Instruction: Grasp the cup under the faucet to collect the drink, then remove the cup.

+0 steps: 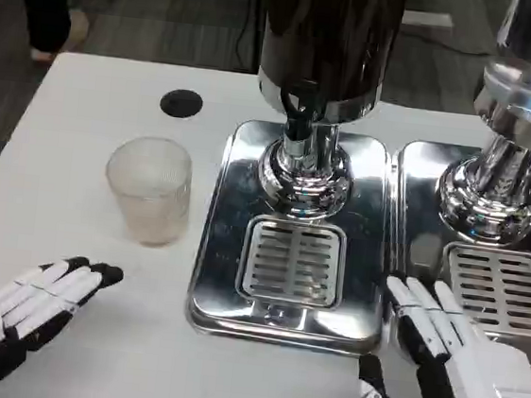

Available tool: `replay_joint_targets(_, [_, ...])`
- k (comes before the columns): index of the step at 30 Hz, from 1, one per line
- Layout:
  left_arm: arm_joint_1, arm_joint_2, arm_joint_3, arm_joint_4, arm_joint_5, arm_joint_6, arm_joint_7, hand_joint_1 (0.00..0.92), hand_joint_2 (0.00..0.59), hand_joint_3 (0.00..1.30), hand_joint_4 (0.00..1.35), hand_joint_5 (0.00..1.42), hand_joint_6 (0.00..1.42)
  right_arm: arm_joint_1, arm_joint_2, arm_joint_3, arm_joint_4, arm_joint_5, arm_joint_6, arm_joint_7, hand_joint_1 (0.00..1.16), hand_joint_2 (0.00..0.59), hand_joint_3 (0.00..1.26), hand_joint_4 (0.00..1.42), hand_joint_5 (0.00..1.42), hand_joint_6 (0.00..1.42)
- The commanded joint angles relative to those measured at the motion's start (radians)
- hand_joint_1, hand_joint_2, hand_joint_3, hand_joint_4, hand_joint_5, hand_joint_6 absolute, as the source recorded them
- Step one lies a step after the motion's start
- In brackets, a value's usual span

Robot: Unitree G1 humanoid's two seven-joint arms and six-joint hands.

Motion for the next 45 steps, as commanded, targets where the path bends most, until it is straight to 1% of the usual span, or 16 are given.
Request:
replay_joint_targets(1, [0.001, 0.018, -0.006, -0.005, -0.013, 0.001, -0.001, 0.000, 0.109, 0.00, 0.00, 0.00, 0.04, 0.006, 0.003, 0.002, -0.007, 0.010, 0.004, -0.002, 0.43, 0.499, 0.14, 0.11, 0.06, 0.18])
replay_joint_targets(13, [-0.006, 0.018, -0.017, 0.014, -0.037, 0.009, -0.019, 0.000, 0.109, 0.00, 0.00, 0.00, 0.04, 0.008, 0.005, 0.002, -0.010, 0.020, 0.008, 0.003, 0.43, 0.499, 0.15, 0.12, 0.07, 0.18])
replay_joint_targets(18, [-0.028, 0.006, -0.026, 0.050, -0.110, 0.027, -0.068, 0.000, 0.106, 0.00, 0.00, 0.00, 0.04, 0.009, 0.006, 0.001, -0.013, 0.025, 0.010, 0.004, 0.43, 0.499, 0.15, 0.12, 0.07, 0.18])
replay_joint_targets(23, [-0.058, -0.002, -0.033, 0.060, -0.159, 0.046, -0.108, 0.000, 0.102, 0.00, 0.00, 0.00, 0.05, 0.007, 0.008, 0.001, -0.014, 0.030, 0.010, 0.003, 0.43, 0.499, 0.15, 0.12, 0.07, 0.18])
replay_joint_targets(28, [-0.099, -0.022, -0.035, 0.083, -0.231, 0.084, -0.164, 0.000, 0.098, 0.00, 0.00, 0.00, 0.06, 0.006, 0.014, 0.005, -0.012, 0.032, 0.013, 0.003, 0.43, 0.499, 0.15, 0.12, 0.07, 0.18])
replay_joint_targets(30, [-0.118, -0.033, -0.034, 0.089, -0.262, 0.103, -0.190, 0.000, 0.096, 0.00, 0.00, 0.00, 0.10, 0.005, 0.017, 0.007, -0.011, 0.032, 0.014, 0.002, 0.43, 0.499, 0.15, 0.12, 0.07, 0.19])
replay_joint_targets(34, [-0.164, -0.066, -0.025, 0.092, -0.323, 0.165, -0.236, 0.000, 0.092, 0.00, 0.00, 0.00, 0.10, 0.006, 0.023, 0.011, -0.012, 0.034, 0.015, 0.003, 0.43, 0.499, 0.15, 0.13, 0.07, 0.19])
replay_joint_targets(38, [-0.200, -0.089, -0.026, 0.090, -0.353, 0.218, -0.270, 0.000, 0.089, 0.00, 0.00, 0.02, 0.11, 0.008, 0.028, 0.013, -0.014, 0.033, 0.014, 0.003, 0.43, 0.499, 0.15, 0.13, 0.07, 0.19])
replay_joint_targets(40, [-0.216, -0.098, -0.027, 0.088, -0.359, 0.241, -0.283, 0.000, 0.077, 0.00, 0.00, 0.03, 0.12, 0.007, 0.029, 0.014, -0.014, 0.034, 0.014, 0.006, 0.43, 0.499, 0.15, 0.13, 0.08, 0.19])
replay_joint_targets(45, [-0.275, -0.125, -0.031, 0.117, -0.377, 0.313, -0.315, 0.000, 0.074, 0.00, 0.00, 0.04, 0.12, 0.007, 0.032, 0.016, -0.017, 0.037, 0.015, 0.007, 0.43, 0.499, 0.15, 0.13, 0.08, 0.19])
